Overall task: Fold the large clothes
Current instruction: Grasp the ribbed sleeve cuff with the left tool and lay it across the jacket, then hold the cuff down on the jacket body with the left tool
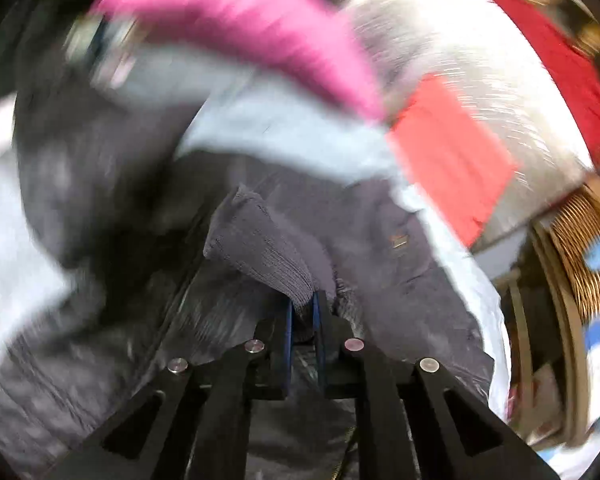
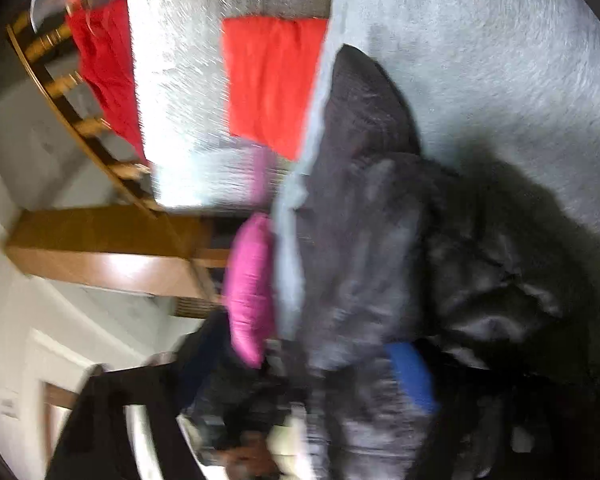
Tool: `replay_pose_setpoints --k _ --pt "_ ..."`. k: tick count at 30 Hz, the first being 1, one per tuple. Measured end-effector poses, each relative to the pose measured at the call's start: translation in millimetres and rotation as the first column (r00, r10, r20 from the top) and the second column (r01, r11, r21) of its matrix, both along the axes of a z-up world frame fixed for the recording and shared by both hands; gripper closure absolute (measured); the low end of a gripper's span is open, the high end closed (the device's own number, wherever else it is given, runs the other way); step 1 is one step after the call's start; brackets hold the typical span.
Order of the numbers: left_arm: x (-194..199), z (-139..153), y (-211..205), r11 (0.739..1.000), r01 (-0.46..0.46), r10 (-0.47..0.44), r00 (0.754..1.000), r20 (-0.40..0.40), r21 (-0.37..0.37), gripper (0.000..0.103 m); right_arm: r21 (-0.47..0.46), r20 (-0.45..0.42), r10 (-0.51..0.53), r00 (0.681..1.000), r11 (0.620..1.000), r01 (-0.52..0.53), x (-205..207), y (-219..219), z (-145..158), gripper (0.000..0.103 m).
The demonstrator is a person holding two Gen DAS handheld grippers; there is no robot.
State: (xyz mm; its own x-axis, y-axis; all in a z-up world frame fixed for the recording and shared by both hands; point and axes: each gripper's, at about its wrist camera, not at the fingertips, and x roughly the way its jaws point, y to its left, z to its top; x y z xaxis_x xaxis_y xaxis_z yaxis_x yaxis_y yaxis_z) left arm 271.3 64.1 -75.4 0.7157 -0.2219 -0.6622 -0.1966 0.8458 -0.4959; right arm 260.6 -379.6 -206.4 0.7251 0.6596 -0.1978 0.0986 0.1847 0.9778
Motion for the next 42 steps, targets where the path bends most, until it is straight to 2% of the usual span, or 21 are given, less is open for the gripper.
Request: replay_pose_setpoints --k 2,3,7,10,12,13,18,21,24,26,28,29,30,31,33,36,37,38,40,41,42 --pt "-6.7 9.5 -9.1 0.997 0.029 -0.034 0.997 0.075 0.073 0.093 -0.053 -0.059 -0.01 0.998 0.999 0.007 0.3 0.5 -7.6 0.079" --pt "-2.6 3.0 -12.0 0.994 0.027 -0.033 0.998 0.055 0.108 0.093 -0.037 -0.067 -0.013 0.998 0.999 0.01 0.4 -0.7 -12.9 0.081" --pt "7.1 -60.5 5.2 0.993 -0.02 0.038 0.986 -0.16 0.113 0.092 -0.034 -0.069 0.002 0.998 0.999 -0.005 1.7 0.4 -9.9 0.077" --pt "0.1 -73.5 10.2 0.991 -0.012 0.03 0.991 -0.132 0.134 0.09 -0.046 -0.102 0.03 0.994 0.998 -0.035 -3.4 -0.8 -2.8 0.065" --pt "-2.5 -73.1 8.8 0.987 -0.002 0.021 0.993 -0.116 0.158 0.089 -0.086 -0.073 0.067 0.995 0.994 -0.073 -15.1 -1.9 9.8 0.034" --pt "-3.6 -74.0 7.8 0.987 -0.005 0.022 0.994 -0.108 0.161 0.089 -0.126 -0.06 0.094 0.994 0.987 -0.101 -23.9 -3.1 19.5 0.028" --pt "-8.3 -82.0 6.8 0.99 -0.02 0.025 0.999 -0.03 0.142 0.086 -0.353 -0.024 0.079 0.997 0.932 -0.082 -42.5 -24.5 68.3 0.026" --pt "-10.6 -85.2 13.5 0.993 -0.023 0.026 0.999 -0.023 0.112 0.086 -0.43 -0.032 0.068 0.997 0.9 -0.075 -10.7 -42.2 80.4 0.026" --pt "-12.3 -85.0 13.4 0.993 -0.022 0.024 1.0 -0.016 0.113 0.085 -0.517 -0.112 0.088 0.99 0.846 -0.133 48.4 -52.5 69.7 0.026" --pt "-14.3 -84.4 15.4 0.993 -0.023 0.025 1.0 -0.012 0.115 0.085 -0.556 -0.165 0.102 0.981 0.812 -0.178 86.8 -55.0 58.9 0.031" --pt "-13.4 -85.4 16.4 0.994 -0.023 0.024 1.0 -0.009 0.111 0.085 -0.564 -0.173 0.133 0.976 0.799 -0.209 106.7 -49.8 57.2 0.058" --pt "-14.3 -85.9 18.8 0.994 -0.024 0.025 1.0 -0.007 0.102 0.085 -0.586 -0.16 0.172 0.972 0.776 -0.234 115.8 -40.0 64.4 0.085" --pt "-11.2 -88.5 17.8 0.995 -0.024 0.025 1.0 -0.005 0.097 0.085 -0.637 -0.145 0.184 0.972 0.734 -0.235 117.4 -32.2 74.3 0.091" --pt "-11.9 -89.0 19.1 0.996 -0.022 0.022 1.0 0.0 0.088 0.083 -0.725 -0.11 0.198 0.974 0.654 -0.215 116.7 -19.4 92.8 0.094" --pt "-11.9 -88.4 18.7 0.997 0.005 -0.006 1.0 0.008 0.074 0.077 -0.808 -0.08 0.15 0.985 0.569 -0.152 117.8 -16.8 108.6 0.095" --pt "-13.0 -86.6 17.2 0.995 0.006 -0.007 1.0 0.005 0.095 0.076 -0.818 -0.191 0.094 0.977 0.535 -0.211 124.5 -28.2 73.3 0.093" --pt "-13.1 -86.4 17.7 0.996 0.005 -0.006 1.0 0.005 0.092 0.076 -0.83 -0.184 0.095 0.978 0.518 -0.206 121.6 -24.9 67.5 0.092" --pt "-13.6 -86.5 18.4 0.996 0.005 -0.005 1.0 0.006 0.089 0.077 -0.823 -0.157 0.086 0.984 0.539 -0.178 116.3 -26.3 68.0 0.088" --pt "-14.3 -86.1 18.5 0.996 0.004 -0.005 1.0 0.006 0.089 0.077 -0.773 -0.135 0.052 0.99 0.619 -0.138 106.0 -38.6 71.9 0.073" --pt "-14.3 -85.9 18.1 0.996 0.004 -0.004 1.0 0.006 0.09 0.077 -0.758 -0.129 0.04 0.991 0.641 -0.125 102.9 -43.4 74.6 0.041" --pt "-13.0 -85.8 17.0 0.996 0.002 -0.003 1.0 0.005 0.091 0.077 -0.743 -0.124 0.015 0.992 0.662 -0.103 96.7 -48.1 78.6 0.014"
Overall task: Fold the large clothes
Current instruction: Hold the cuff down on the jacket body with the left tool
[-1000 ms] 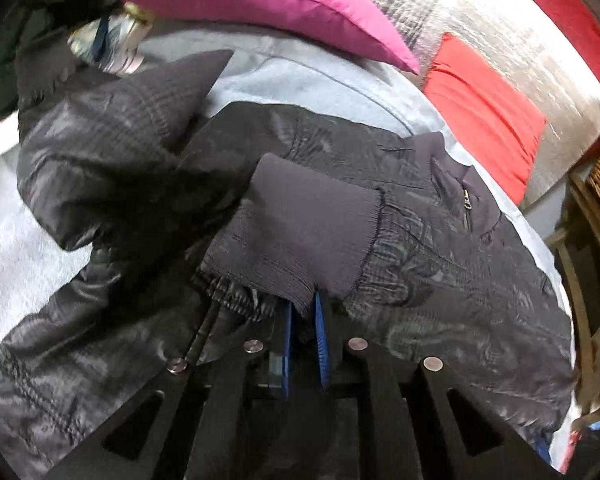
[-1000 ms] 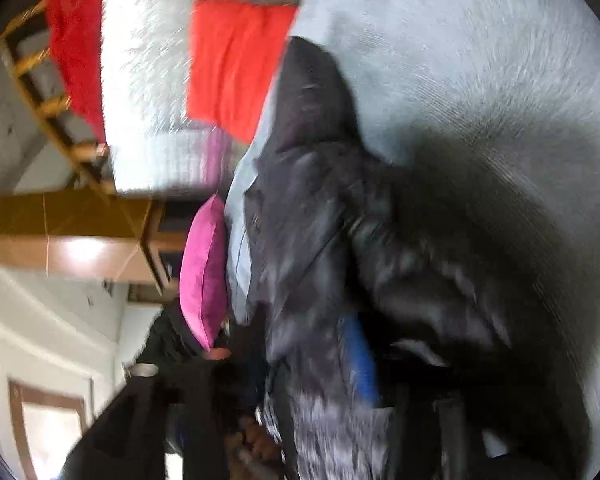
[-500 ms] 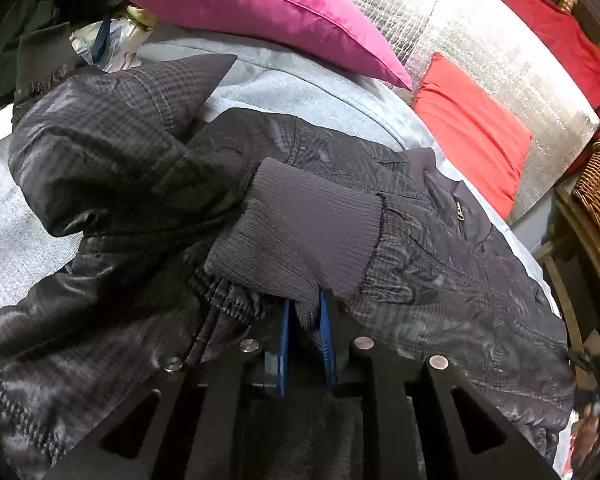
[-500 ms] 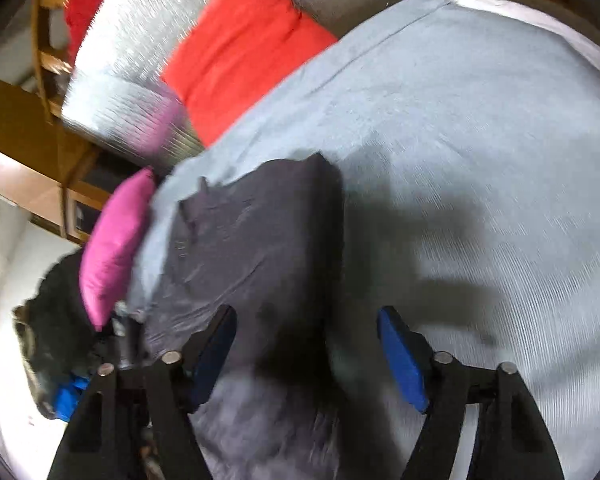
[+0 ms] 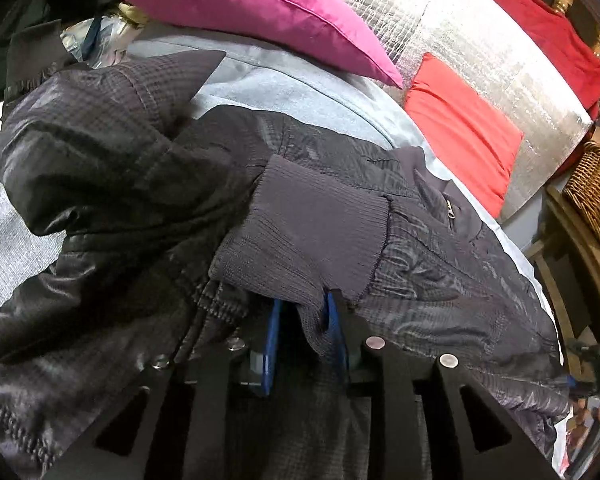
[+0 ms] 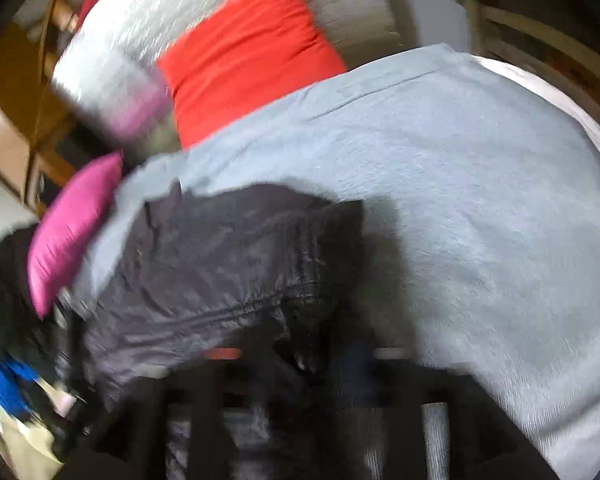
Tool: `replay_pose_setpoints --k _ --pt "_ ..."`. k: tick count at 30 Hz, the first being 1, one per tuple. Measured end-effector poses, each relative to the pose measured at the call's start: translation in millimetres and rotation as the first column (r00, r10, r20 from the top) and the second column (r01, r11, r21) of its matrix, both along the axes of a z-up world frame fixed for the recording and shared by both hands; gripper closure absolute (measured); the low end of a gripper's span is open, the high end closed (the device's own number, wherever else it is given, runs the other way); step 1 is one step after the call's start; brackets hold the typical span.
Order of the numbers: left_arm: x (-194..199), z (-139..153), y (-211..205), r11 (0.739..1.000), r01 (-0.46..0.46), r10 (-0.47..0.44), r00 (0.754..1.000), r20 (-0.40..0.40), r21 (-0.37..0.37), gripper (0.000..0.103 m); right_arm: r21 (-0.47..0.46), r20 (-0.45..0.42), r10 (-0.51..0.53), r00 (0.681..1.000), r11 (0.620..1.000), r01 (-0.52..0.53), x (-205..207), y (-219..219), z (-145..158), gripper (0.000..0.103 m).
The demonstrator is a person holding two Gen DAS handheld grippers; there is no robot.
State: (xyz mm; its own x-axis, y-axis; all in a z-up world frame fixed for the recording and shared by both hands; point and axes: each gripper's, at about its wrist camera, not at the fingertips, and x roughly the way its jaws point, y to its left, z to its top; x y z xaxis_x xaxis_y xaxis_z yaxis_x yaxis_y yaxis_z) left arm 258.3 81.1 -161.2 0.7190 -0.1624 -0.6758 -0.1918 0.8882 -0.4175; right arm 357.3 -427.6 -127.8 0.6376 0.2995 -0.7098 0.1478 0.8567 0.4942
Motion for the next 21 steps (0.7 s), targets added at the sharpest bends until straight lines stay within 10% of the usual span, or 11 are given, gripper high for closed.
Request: replay_pose_setpoints --k 7,8,9,13,19,21 --pt "0.0 0.6 -0.2 1.0 0.0 0.0 1.0 0.001 -0.003 0.077 0.019 -0.043 0.107 0.993 0.994 -0.106 -29.3 33.1 2.6 0.015" --pt "0.0 0.6 -0.6 1.0 0.0 0.0 1.0 0.002 -0.004 0.077 -0.025 -0.077 0.149 0.986 0.988 -0.151 -32.2 44.8 -3.6 0.024" --pt "0.0 0.8 -0.9 1.0 0.0 0.0 1.0 0.002 -0.003 0.076 -0.081 -0.091 0.171 0.981 0.981 -0.178 -33.8 52.9 -7.0 0.067" --pt "0.2 0.8 -0.4 1.0 0.0 0.0 1.0 0.005 -0.007 0.076 -0.201 -0.1 0.169 0.981 0.962 -0.186 -36.5 59.2 -7.0 0.08" --pt "-0.3 0.4 0.3 1.0 -0.001 0.001 1.0 0.008 -0.013 0.077 -0.134 -0.09 0.151 0.984 0.978 -0.162 -41.9 41.3 -8.6 0.068" --pt "-0.7 0.1 0.7 1.0 -0.001 0.001 1.0 0.011 -0.017 0.077 -0.104 -0.08 0.089 0.993 0.99 -0.098 -49.6 23.2 1.4 0.034"
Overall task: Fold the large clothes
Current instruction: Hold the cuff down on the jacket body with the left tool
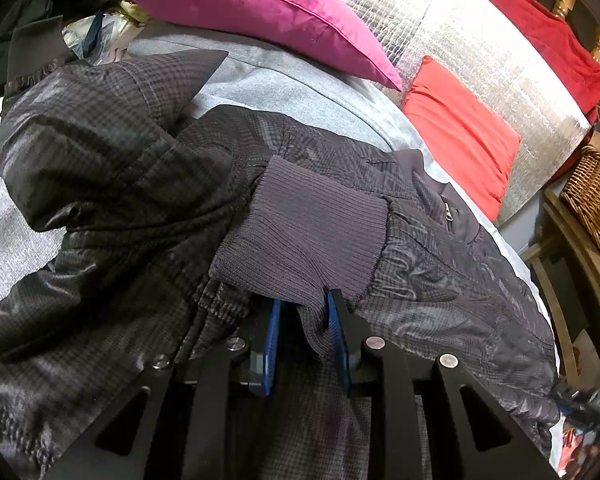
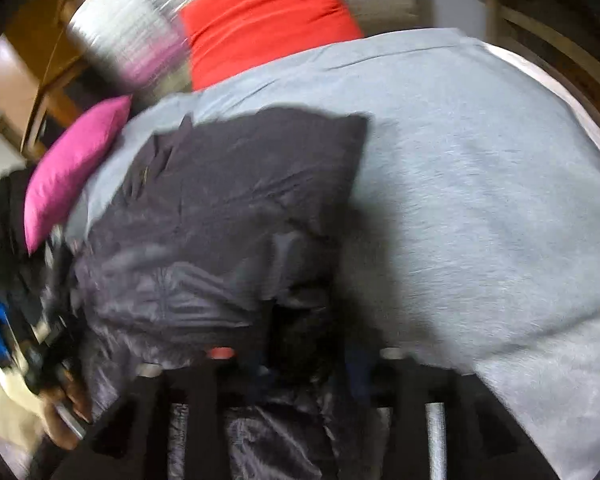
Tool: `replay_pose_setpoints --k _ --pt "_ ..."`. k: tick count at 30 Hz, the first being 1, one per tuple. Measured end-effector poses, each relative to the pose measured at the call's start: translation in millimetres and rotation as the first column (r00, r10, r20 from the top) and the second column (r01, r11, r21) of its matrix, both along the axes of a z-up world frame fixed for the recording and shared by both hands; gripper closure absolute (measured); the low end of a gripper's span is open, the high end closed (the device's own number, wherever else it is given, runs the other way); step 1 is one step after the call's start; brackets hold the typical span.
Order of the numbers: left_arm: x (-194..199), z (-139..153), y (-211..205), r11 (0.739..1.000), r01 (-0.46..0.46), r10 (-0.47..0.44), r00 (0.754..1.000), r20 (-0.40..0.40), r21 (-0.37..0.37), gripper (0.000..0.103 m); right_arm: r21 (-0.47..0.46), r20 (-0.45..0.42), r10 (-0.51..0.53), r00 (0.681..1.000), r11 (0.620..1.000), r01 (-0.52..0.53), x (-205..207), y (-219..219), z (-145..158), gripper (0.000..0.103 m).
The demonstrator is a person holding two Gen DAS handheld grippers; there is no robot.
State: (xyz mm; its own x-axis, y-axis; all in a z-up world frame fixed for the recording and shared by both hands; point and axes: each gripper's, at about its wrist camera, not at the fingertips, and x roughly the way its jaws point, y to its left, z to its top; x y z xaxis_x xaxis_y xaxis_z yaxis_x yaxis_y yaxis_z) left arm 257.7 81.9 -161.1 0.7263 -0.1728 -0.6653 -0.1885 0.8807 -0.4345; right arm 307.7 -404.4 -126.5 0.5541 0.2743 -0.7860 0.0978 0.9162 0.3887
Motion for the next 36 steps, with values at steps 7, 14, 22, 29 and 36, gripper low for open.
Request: replay_pose_setpoints --k 7,14,22,29,36 --pt "-1.0 0.3 -0.2 1.0 -0.001 0.001 1.0 0.003 0.001 0.077 0.182 0.141 -0.01 0.99 0.983 -0.016 15.2 -1.4 41.3 0.03" --pt "-1.1 0.3 -0.5 1.0 -0.001 0.001 1.0 0.004 0.0 0.077 0.328 -0.002 -0.097 0.995 0.94 0.092 75.5 -16.7 -16.1 0.03" --pt "-1.2 0.6 -0.2 1.0 -0.006 0.006 1.0 0.007 -0.004 0.077 0.22 0.132 0.032 0.991 0.974 -0.061 16.9 17.1 36.6 0.03" --pt "4.1 13.0 -10.7 0.996 0.012 -0.008 0.999 -0.042 0.088 0.075 -0.069 0.005 0.105 0.994 0.992 -0.105 -13.2 47.2 18.9 0.03" --pt "-22.1 66.1 21.1 0.998 -0.053 0.054 0.998 -0.032 0.031 0.052 -0.16 0.146 0.211 0.966 0.969 -0.187 -59.9 84.2 59.1 0.029"
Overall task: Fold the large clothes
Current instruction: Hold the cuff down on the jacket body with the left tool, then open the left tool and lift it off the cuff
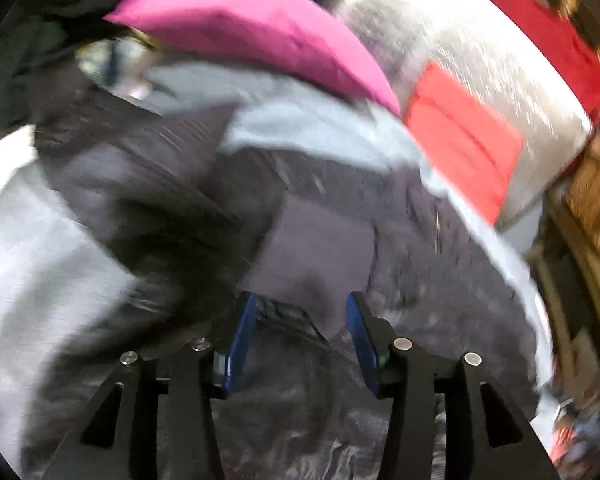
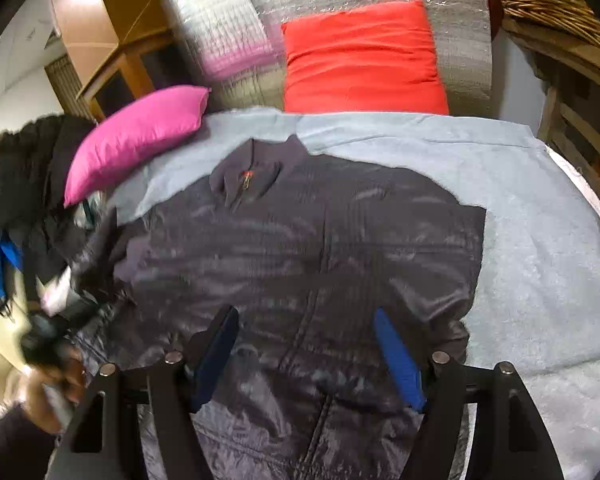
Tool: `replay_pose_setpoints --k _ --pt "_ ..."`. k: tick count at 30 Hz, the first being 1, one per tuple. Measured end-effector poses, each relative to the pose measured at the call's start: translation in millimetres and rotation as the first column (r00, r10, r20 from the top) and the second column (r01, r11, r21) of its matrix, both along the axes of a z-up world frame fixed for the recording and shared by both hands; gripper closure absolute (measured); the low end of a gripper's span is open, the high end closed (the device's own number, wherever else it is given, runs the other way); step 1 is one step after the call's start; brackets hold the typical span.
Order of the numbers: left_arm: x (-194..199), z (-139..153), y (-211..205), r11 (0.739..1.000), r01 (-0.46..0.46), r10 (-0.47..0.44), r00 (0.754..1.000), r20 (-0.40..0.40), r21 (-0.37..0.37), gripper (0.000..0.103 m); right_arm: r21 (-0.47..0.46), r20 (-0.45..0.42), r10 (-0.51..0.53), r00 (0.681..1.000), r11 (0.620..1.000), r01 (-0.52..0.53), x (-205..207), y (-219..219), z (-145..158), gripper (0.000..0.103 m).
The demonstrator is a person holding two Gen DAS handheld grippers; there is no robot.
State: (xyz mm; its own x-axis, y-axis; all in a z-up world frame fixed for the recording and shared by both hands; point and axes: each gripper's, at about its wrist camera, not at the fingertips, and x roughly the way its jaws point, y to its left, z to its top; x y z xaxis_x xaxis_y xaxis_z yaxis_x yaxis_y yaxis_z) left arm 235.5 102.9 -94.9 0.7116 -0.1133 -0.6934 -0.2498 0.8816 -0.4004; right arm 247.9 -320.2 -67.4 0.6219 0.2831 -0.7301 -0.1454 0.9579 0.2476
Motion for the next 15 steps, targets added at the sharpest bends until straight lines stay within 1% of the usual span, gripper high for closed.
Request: replay_pose_setpoints --k 2,3,5,7,8,10,11,12,13,14,15 --pt "-6.7 18.6 16.1 0.998 -0.068 0.068 0.997 0.044 -0.004 0.048 0.004 -0.065 -0.047 0.997 0.999 0.048 1.6 -11.8 -22.2 0.029" --pt "-5.8 23.2 19.0 0.997 -0.077 0.077 0.996 0.051 -0.003 0.047 0.007 -0.082 -0.063 0.995 0.998 0.063 9.5 -19.4 -26.2 0.029" --pt "5.8 33.4 16.4 0.998 -0.055 0.055 0.996 0.065 0.001 0.047 0.014 -0.095 -0.083 0.992 0.996 0.084 15.4 -24.0 -38.9 0.029" --pt "18.5 36.4 2.5 0.999 -0.01 0.008 0.997 0.072 0.034 0.047 -0.005 -0.088 -0.081 0.993 0.997 0.081 15.5 -22.0 -40.7 0.028" --pt "27.2 35.5 -9.9 0.997 0.023 -0.028 0.997 0.072 0.07 0.047 -0.018 -0.088 -0.078 0.993 0.997 0.077 17.6 -18.9 -40.5 0.028" --pt "43.7 23.5 -36.4 0.982 0.1 -0.107 0.994 0.035 0.161 0.046 -0.041 -0.093 -0.068 0.993 0.997 0.064 19.1 -16.5 -40.9 0.028" --pt "55.0 9.6 -50.7 0.963 0.141 -0.138 0.99 -0.028 0.231 0.046 -0.047 -0.095 -0.062 0.994 0.997 0.058 21.5 -13.7 -41.5 0.028" --pt "64.0 -6.0 -59.3 0.943 0.158 -0.133 0.986 -0.103 0.293 0.046 -0.052 -0.095 -0.058 0.994 0.997 0.053 25.7 -11.1 -42.0 0.028" --pt "73.0 -25.2 -64.8 0.923 0.18 -0.123 0.975 -0.184 0.339 0.046 -0.062 -0.098 -0.052 0.994 0.997 0.046 26.5 -10.1 -41.9 0.028" --pt "76.7 -37.4 -66.2 0.912 0.184 -0.117 0.973 -0.198 0.367 0.046 -0.072 -0.101 -0.051 0.994 0.996 0.044 29.3 -6.5 -41.6 0.029" --pt "74.3 -37.4 -67.7 0.894 0.154 -0.1 0.984 -0.149 0.422 0.046 -0.086 -0.101 -0.052 0.993 0.995 0.044 29.0 -4.8 -37.2 0.029"
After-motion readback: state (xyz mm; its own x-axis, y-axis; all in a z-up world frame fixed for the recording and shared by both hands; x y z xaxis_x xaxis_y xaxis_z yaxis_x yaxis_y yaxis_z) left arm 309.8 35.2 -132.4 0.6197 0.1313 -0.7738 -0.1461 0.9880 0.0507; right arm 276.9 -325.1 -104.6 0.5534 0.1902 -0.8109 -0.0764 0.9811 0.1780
